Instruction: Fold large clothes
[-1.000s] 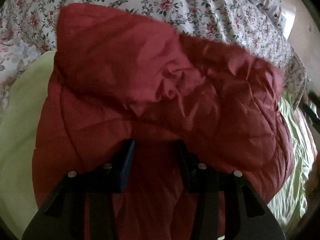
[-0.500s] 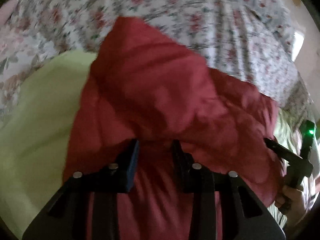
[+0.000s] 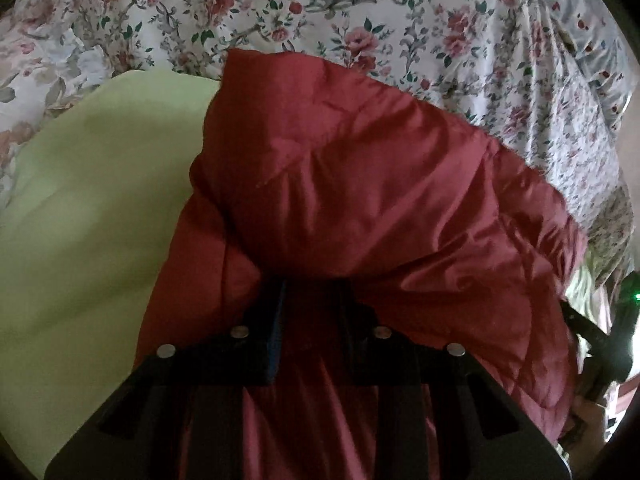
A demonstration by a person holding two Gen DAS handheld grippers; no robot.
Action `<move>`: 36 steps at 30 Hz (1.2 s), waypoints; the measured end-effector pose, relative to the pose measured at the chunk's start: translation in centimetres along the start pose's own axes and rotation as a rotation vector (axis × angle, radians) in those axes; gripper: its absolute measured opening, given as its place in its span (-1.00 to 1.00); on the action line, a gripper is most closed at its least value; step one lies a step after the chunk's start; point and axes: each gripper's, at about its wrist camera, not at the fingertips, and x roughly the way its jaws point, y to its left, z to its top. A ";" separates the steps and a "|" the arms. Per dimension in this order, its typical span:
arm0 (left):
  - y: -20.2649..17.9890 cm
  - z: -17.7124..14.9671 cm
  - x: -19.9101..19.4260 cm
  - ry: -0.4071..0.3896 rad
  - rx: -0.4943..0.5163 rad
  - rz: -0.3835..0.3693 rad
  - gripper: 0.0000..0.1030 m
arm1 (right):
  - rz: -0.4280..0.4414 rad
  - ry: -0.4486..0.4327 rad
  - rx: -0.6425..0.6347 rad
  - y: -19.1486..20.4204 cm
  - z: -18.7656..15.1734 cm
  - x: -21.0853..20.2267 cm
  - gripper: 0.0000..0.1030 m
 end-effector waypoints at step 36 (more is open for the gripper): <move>8.2 -5.5 -6.3 -0.029 -0.227 -0.197 0.29 | 0.060 -0.068 0.134 -5.1 -3.5 -11.2 0.55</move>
